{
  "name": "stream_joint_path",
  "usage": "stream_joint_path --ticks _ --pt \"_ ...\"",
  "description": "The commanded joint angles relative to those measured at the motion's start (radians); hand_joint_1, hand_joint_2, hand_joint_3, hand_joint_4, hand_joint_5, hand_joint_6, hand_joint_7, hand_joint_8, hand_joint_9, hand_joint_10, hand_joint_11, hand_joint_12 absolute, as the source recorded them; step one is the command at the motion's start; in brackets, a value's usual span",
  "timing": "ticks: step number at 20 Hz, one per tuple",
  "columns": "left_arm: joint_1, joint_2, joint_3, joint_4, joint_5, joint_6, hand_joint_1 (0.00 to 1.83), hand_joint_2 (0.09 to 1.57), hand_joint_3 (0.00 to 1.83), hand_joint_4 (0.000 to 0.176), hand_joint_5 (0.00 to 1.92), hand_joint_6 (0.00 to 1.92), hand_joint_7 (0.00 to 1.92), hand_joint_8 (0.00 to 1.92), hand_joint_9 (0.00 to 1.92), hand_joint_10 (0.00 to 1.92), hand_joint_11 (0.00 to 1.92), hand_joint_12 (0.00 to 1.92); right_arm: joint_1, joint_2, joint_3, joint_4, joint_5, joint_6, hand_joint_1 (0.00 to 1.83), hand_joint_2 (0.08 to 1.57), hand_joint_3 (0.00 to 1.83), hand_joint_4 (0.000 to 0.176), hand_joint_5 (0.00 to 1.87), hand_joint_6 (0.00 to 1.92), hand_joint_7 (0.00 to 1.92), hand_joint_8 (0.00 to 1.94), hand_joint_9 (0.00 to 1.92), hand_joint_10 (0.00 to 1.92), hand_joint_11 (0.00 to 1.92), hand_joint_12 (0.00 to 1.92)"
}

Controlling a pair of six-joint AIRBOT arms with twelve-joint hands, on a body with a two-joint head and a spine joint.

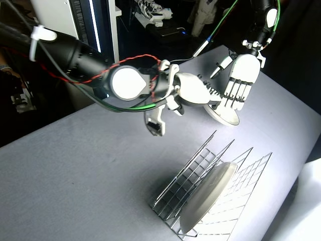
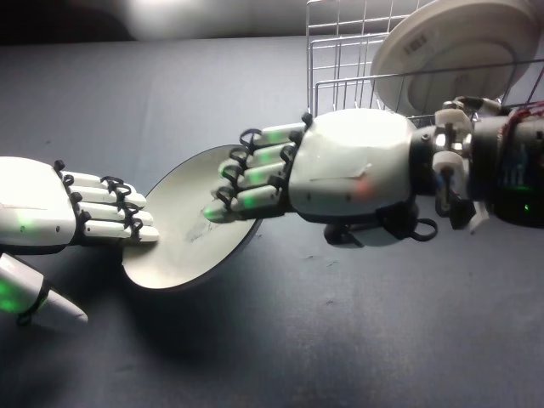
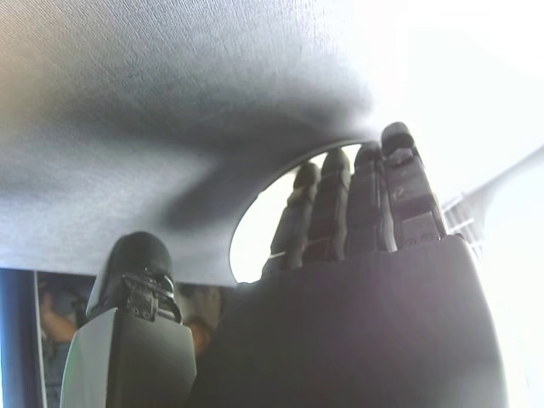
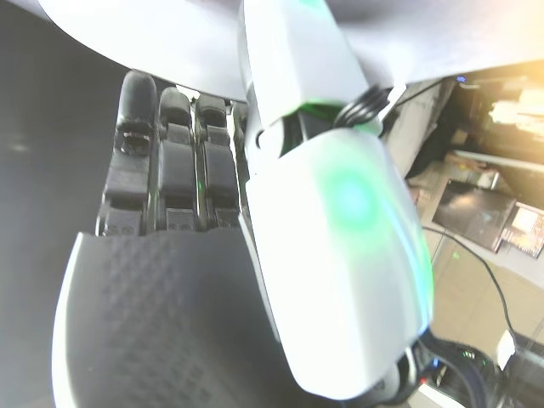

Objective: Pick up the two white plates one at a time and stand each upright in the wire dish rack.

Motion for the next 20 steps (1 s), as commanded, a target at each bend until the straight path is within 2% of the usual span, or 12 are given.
stream_joint_path --ticks 1,3,4,8,11,12,14,17,20 --pt "0.007 -0.008 0.003 -0.005 -0.025 -0.002 0.00 1.17 0.00 0.000 0.06 0.00 0.02 0.00 0.00 0.00 0.00 0.00 0.014 -0.003 0.001 0.026 0.081 -0.003 1.49 1.02 0.00 0.000 0.20 0.00 0.15 0.00 0.12 0.00 0.00 0.76" --pt "0.007 -0.008 0.004 -0.005 -0.025 -0.002 0.00 1.17 0.00 0.000 0.10 0.00 0.06 0.00 0.02 0.00 0.03 0.03 0.007 -0.020 0.005 0.026 0.072 -0.003 1.56 1.03 0.00 0.000 0.22 0.01 0.21 0.01 0.19 0.02 0.00 0.93" --pt "0.006 -0.007 0.004 -0.005 -0.025 -0.002 0.00 1.17 0.00 0.000 0.03 0.00 0.01 0.00 0.00 0.00 0.00 0.00 0.006 -0.030 0.008 0.026 0.066 -0.003 1.57 1.05 0.01 0.000 0.23 0.01 0.22 0.01 0.18 0.02 0.00 0.94" --pt "0.006 -0.007 0.005 -0.006 -0.025 -0.002 0.00 1.16 0.00 0.000 0.01 0.00 0.00 0.00 0.00 0.00 0.00 0.00 0.003 -0.088 0.054 0.026 0.060 -0.004 1.60 1.07 0.01 0.000 0.24 0.01 0.24 0.01 0.21 0.02 0.00 1.00" --pt "0.006 -0.008 0.005 -0.014 -0.025 -0.002 0.00 1.17 0.00 0.000 0.03 0.01 0.00 0.00 0.00 0.00 0.00 0.00 -0.001 -0.130 0.096 0.026 0.056 -0.004 1.59 1.08 0.01 0.000 0.26 0.01 0.26 0.01 0.22 0.01 0.00 0.96" --pt "0.006 -0.009 0.006 -0.014 -0.025 -0.002 0.00 1.17 0.00 0.000 0.02 0.01 0.00 0.00 0.00 0.00 0.00 0.00 -0.006 -0.144 0.110 0.026 0.055 -0.004 1.60 1.07 0.00 0.000 0.29 0.01 0.29 0.01 0.25 0.02 0.00 1.02" --pt "0.006 -0.010 0.006 -0.014 -0.025 -0.002 0.00 1.17 0.00 0.000 0.04 0.01 0.01 0.00 0.00 0.00 0.00 0.00 -0.016 -0.166 0.132 0.026 0.055 -0.004 1.59 1.10 0.01 0.000 0.26 0.01 0.24 0.00 0.22 0.00 0.00 0.99" --pt "0.006 -0.011 0.008 -0.017 -0.026 -0.002 0.00 1.17 0.00 0.000 0.03 0.00 0.00 0.00 0.00 0.00 0.00 0.00 -0.038 -0.209 0.180 0.026 0.055 -0.004 1.59 1.08 0.00 0.000 0.30 0.01 0.29 0.01 0.26 0.01 0.00 1.06" --pt "0.006 -0.012 0.008 -0.018 -0.026 -0.002 0.00 1.17 0.00 0.000 0.03 0.01 0.00 0.00 0.00 0.00 0.00 0.00 -0.040 -0.245 0.224 0.027 0.055 -0.004 1.59 1.09 0.00 0.000 0.32 0.01 0.29 0.01 0.26 0.01 0.00 1.04"
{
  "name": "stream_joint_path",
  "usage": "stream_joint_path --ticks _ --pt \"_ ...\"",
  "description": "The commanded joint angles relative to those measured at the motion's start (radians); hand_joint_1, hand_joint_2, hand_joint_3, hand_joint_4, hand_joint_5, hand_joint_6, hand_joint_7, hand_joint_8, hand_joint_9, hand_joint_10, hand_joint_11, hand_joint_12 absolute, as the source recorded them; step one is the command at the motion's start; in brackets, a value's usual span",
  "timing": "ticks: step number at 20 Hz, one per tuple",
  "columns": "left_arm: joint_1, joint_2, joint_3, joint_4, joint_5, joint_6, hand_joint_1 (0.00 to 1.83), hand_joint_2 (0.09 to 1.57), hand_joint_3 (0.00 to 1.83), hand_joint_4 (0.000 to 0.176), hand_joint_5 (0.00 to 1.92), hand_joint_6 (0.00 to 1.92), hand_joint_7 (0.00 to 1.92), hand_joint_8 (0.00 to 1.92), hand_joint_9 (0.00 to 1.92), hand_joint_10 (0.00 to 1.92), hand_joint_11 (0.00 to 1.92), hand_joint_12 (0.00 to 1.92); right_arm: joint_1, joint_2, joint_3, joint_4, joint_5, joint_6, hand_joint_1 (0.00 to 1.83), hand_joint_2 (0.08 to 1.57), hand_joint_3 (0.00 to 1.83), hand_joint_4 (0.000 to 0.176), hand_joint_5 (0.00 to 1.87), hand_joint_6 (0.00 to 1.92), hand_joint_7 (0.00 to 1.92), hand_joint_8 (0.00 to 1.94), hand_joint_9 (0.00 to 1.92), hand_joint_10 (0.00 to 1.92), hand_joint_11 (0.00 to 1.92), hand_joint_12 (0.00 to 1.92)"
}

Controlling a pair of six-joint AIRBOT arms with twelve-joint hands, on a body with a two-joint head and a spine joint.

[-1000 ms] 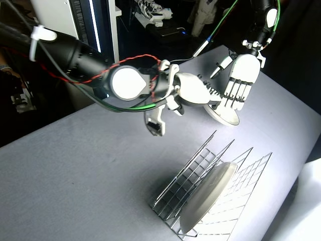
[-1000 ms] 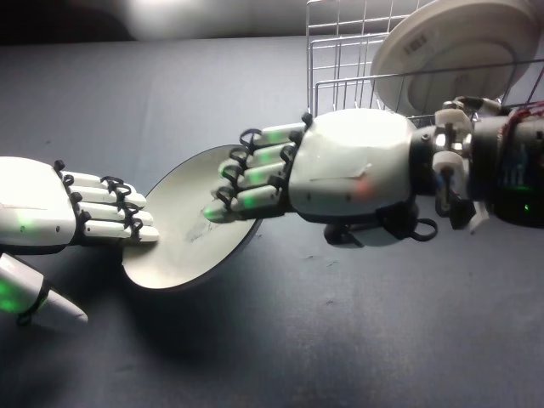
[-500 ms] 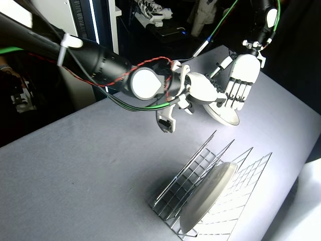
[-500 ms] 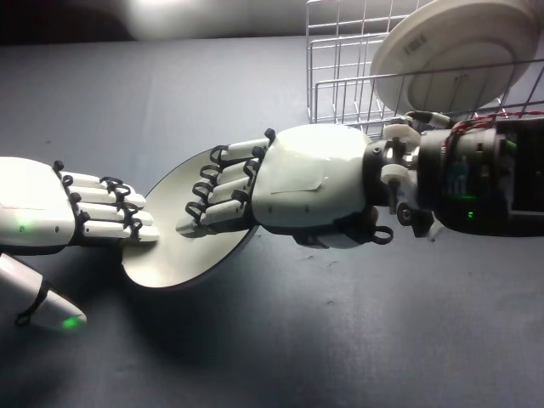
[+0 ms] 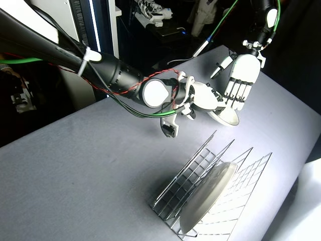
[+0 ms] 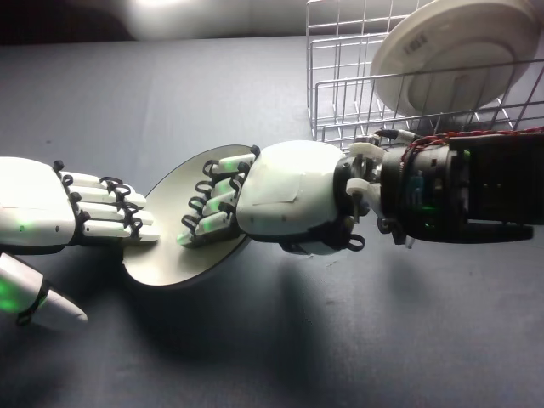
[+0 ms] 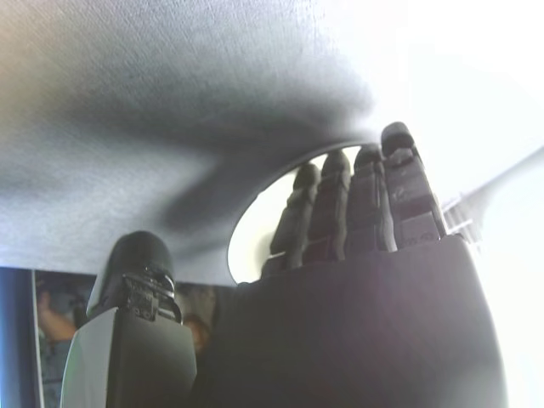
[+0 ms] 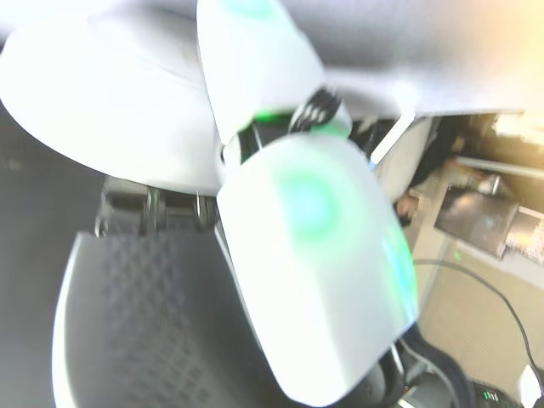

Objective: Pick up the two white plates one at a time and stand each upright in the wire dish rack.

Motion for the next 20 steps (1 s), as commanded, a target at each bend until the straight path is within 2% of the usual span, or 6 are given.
stream_joint_path --ticks 1,8,10,12,14,20 --pt "0.005 -0.012 0.005 -0.009 -0.023 -0.002 0.00 1.17 0.00 0.000 0.01 0.00 0.00 0.00 0.00 0.00 0.00 0.00 0.004 -0.005 0.008 0.021 0.082 -0.004 1.57 1.09 0.00 0.000 0.34 0.01 0.32 0.01 0.30 0.02 0.00 1.11" --pt "0.005 -0.015 0.013 -0.011 -0.023 -0.002 0.00 1.16 0.00 0.000 0.04 0.01 0.01 0.00 0.00 0.00 0.01 0.01 0.010 -0.058 0.049 0.023 0.086 -0.004 1.78 1.06 0.01 0.000 0.79 0.08 0.82 0.06 0.80 0.10 0.61 1.42" --pt "0.005 -0.014 0.013 -0.012 -0.023 -0.002 0.00 1.15 0.00 0.000 0.04 0.01 0.00 0.00 0.00 0.00 0.01 0.00 0.010 -0.061 0.049 0.023 0.086 -0.004 1.65 1.06 0.04 0.000 1.02 0.08 0.94 0.70 0.84 1.08 0.86 1.52" --pt "0.005 -0.013 0.014 -0.012 -0.023 -0.002 0.00 1.16 0.00 0.000 0.04 0.00 0.00 0.00 0.00 0.00 0.00 0.00 0.010 -0.060 0.050 0.023 0.086 -0.005 1.62 1.09 0.00 0.000 1.13 0.09 0.95 0.84 0.89 1.11 0.82 1.59" --pt "0.006 -0.010 0.014 -0.016 -0.023 -0.002 0.00 1.17 0.00 0.000 0.06 0.01 0.03 0.01 0.01 0.00 0.02 0.01 0.008 -0.060 0.049 0.023 0.086 -0.006 1.50 1.10 0.01 0.000 0.92 0.98 1.00 0.72 0.95 1.04 0.81 1.62" --pt "-0.021 0.022 -0.009 -0.019 -0.041 -0.002 0.00 1.17 0.00 0.000 0.07 0.01 0.04 0.01 0.02 0.00 0.04 0.02 0.001 -0.049 0.049 0.023 0.101 -0.006 1.49 1.07 0.00 0.000 0.97 0.92 1.06 0.60 1.01 0.95 0.94 1.48"
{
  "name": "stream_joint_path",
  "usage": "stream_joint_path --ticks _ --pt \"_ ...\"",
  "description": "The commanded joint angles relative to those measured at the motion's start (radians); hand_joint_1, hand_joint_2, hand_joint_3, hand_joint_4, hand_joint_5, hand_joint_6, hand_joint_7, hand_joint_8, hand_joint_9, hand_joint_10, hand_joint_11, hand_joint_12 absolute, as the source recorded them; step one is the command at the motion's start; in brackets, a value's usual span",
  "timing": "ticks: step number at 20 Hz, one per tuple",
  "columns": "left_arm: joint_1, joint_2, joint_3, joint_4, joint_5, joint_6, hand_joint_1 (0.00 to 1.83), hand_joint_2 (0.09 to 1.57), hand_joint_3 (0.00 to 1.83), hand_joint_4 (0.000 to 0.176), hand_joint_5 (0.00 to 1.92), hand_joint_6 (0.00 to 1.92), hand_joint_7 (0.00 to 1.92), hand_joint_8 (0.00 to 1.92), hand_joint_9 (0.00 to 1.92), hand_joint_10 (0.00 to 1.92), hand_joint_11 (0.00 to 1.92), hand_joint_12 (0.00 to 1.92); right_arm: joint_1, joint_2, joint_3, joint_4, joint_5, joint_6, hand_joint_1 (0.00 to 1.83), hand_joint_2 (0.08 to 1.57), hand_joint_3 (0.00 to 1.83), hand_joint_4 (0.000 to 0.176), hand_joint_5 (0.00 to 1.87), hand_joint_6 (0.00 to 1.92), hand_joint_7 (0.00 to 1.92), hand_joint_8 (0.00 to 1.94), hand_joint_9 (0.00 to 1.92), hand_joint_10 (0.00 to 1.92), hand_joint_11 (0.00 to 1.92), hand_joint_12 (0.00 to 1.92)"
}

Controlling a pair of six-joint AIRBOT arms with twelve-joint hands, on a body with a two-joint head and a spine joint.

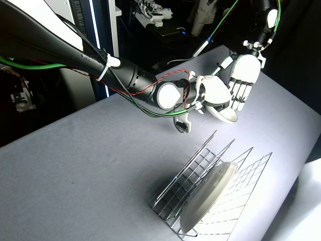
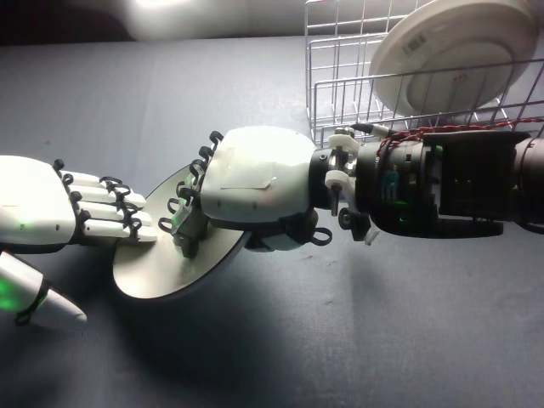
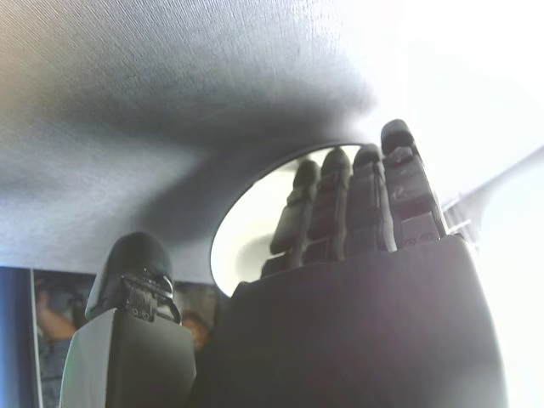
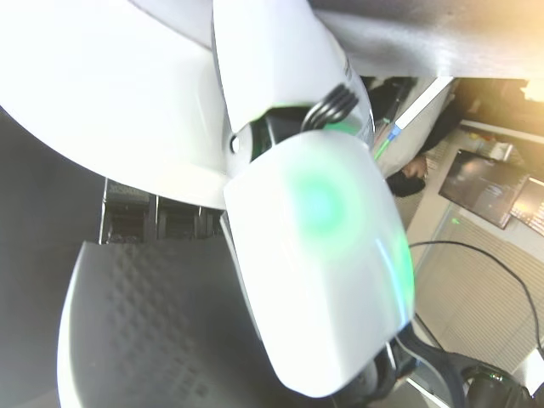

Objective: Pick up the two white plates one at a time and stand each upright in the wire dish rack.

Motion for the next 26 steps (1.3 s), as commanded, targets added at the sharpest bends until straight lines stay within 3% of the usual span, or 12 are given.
stream_joint_path --ticks 1,3,7,17,20,21,24,26 --pt "-0.017 0.022 -0.005 -0.027 -0.043 -0.002 0.00 1.17 0.00 0.000 0.07 0.01 0.04 0.01 0.02 0.00 0.04 0.02 -0.012 0.009 0.000 0.007 0.028 0.001 1.49 1.08 0.00 0.000 0.94 0.95 1.04 0.64 1.00 0.97 0.94 1.48" --pt "-0.041 0.050 -0.021 -0.054 -0.057 -0.002 0.00 1.17 0.00 0.000 0.07 0.01 0.04 0.00 0.02 0.00 0.03 0.02 -0.015 0.018 -0.001 0.007 0.043 0.001 1.49 1.08 0.00 0.000 0.93 0.95 1.00 0.77 0.98 0.99 0.93 1.45" --pt "-0.071 0.114 -0.047 -0.130 -0.077 -0.006 0.00 1.17 0.00 0.000 0.10 0.01 0.07 0.01 0.04 0.01 0.05 0.04 -0.013 0.053 -0.026 0.007 0.085 0.001 1.49 1.08 0.00 0.000 0.92 0.92 1.00 0.80 1.00 0.98 0.94 1.43" --pt "-0.158 0.309 -0.127 -0.135 -0.143 -0.052 0.00 1.15 0.00 0.000 0.09 0.00 0.06 0.00 0.04 0.01 0.03 0.05 0.077 0.256 -0.251 0.147 0.096 0.005 1.50 1.07 0.00 0.000 0.94 0.94 1.02 0.78 1.02 0.92 0.96 1.38" --pt "-0.179 0.336 -0.122 -0.131 -0.200 -0.082 0.00 1.15 0.00 0.000 0.09 0.00 0.05 0.00 0.03 0.00 0.02 0.05 0.104 0.316 -0.321 0.232 0.095 0.008 1.50 1.07 0.00 0.000 0.94 0.92 1.02 0.77 1.04 0.90 0.96 1.38" --pt "-0.187 0.345 -0.117 -0.124 -0.209 -0.088 0.00 1.16 0.00 0.000 0.09 0.00 0.05 0.00 0.03 0.00 0.01 0.05 0.132 0.370 -0.378 0.285 0.095 0.012 1.50 1.07 0.00 0.000 0.94 0.91 1.03 0.78 1.04 0.89 0.96 1.38" --pt "-0.197 0.339 -0.110 -0.115 -0.200 -0.149 0.00 1.16 0.00 0.000 0.09 0.00 0.06 0.00 0.04 0.00 0.03 0.06 0.154 0.407 -0.413 0.332 0.096 0.014 1.50 1.07 0.00 0.000 0.95 0.88 1.02 0.80 1.06 0.88 0.96 1.39" --pt "-0.239 0.328 -0.105 -0.045 -0.189 -0.176 0.00 1.15 0.00 0.000 0.10 0.01 0.07 0.01 0.04 0.00 0.02 0.06 0.166 0.437 -0.441 0.374 0.096 0.017 1.50 1.06 0.00 0.000 0.96 0.87 1.02 0.81 1.05 0.87 0.97 1.37"
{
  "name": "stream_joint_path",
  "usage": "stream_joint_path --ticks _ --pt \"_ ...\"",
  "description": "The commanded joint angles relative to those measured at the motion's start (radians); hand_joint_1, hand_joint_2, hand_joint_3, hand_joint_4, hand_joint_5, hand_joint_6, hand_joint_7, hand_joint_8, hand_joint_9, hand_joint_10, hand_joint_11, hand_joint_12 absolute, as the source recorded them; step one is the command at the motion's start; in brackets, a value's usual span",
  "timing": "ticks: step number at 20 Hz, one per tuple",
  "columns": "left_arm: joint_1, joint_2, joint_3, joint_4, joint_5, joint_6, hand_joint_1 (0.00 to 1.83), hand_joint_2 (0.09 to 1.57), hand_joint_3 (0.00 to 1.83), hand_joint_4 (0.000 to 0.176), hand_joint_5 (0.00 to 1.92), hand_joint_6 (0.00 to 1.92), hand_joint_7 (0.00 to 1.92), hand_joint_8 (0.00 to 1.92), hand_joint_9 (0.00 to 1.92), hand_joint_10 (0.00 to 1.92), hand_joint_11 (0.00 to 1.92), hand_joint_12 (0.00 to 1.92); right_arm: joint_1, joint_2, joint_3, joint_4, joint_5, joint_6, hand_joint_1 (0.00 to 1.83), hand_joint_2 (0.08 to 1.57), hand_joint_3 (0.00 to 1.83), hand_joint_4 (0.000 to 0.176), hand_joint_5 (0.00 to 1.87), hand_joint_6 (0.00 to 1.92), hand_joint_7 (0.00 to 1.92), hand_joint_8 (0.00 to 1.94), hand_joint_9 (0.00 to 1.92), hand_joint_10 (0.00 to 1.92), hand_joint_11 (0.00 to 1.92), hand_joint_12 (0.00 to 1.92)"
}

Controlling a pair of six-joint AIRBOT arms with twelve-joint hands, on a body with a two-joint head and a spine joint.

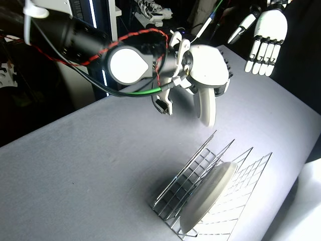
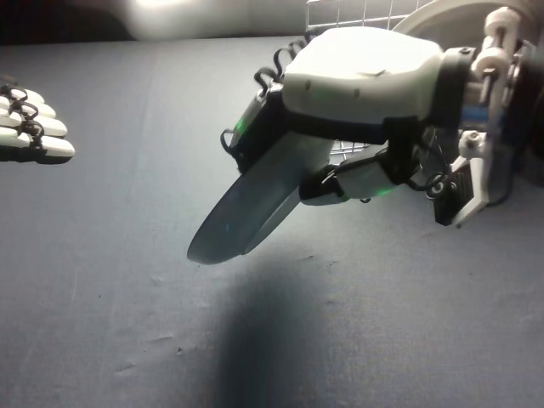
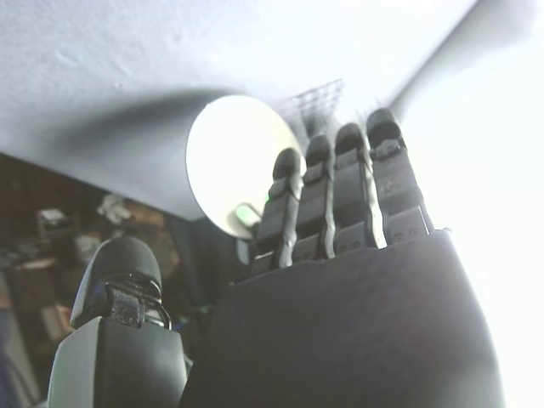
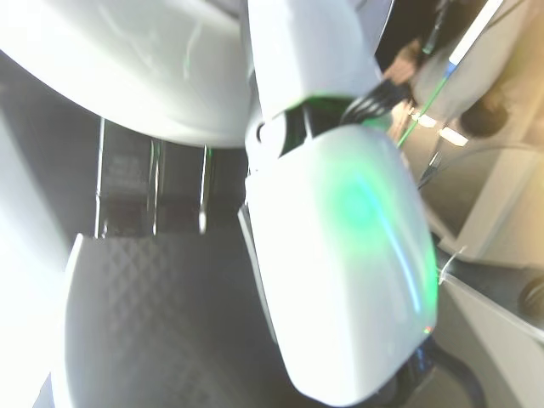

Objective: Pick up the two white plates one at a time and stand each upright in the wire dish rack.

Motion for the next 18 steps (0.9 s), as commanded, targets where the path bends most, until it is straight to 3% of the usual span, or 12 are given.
stream_joint_path --ticks 1,7,10,16,18 --pt "-0.015 0.001 0.010 -0.048 -0.017 -0.008 0.00 1.15 0.00 0.000 0.10 0.00 0.06 0.00 0.03 0.00 0.01 0.06 0.020 0.007 -0.011 0.035 0.130 0.010 1.50 1.06 0.00 0.000 0.97 0.85 1.02 0.81 1.07 0.85 0.98 1.36" --pt "-0.024 -0.013 0.031 -0.033 -0.007 -0.023 0.00 1.17 0.01 0.000 0.13 0.00 0.08 0.00 0.05 0.00 0.00 0.17 0.040 0.046 -0.049 0.311 0.129 0.013 1.50 1.05 0.00 0.000 1.02 0.81 1.06 0.72 1.10 0.80 0.97 1.34" --pt "-0.030 -0.019 0.038 -0.020 -0.005 -0.035 0.00 1.17 0.00 0.000 0.11 0.00 0.09 0.01 0.05 0.00 0.00 0.16 0.056 0.051 -0.048 0.471 0.121 0.014 1.50 1.06 0.00 0.000 1.00 0.89 1.01 0.79 1.04 0.86 0.94 1.36" --pt "-0.036 -0.028 0.059 0.000 -0.002 -0.050 0.00 1.17 0.00 0.000 0.14 0.00 0.11 0.00 0.08 0.00 0.00 0.20 0.094 0.051 -0.036 0.677 0.086 0.015 1.50 1.07 0.00 0.000 1.00 0.92 0.98 0.81 1.03 0.87 0.94 1.37" --pt "-0.038 -0.028 0.057 0.001 -0.002 -0.050 0.00 1.17 0.00 0.000 0.13 0.00 0.09 0.00 0.07 0.00 0.00 0.18 0.109 0.051 -0.019 0.754 0.077 0.016 1.50 1.05 0.00 0.000 1.03 0.84 1.04 0.73 1.07 0.82 0.96 1.34"
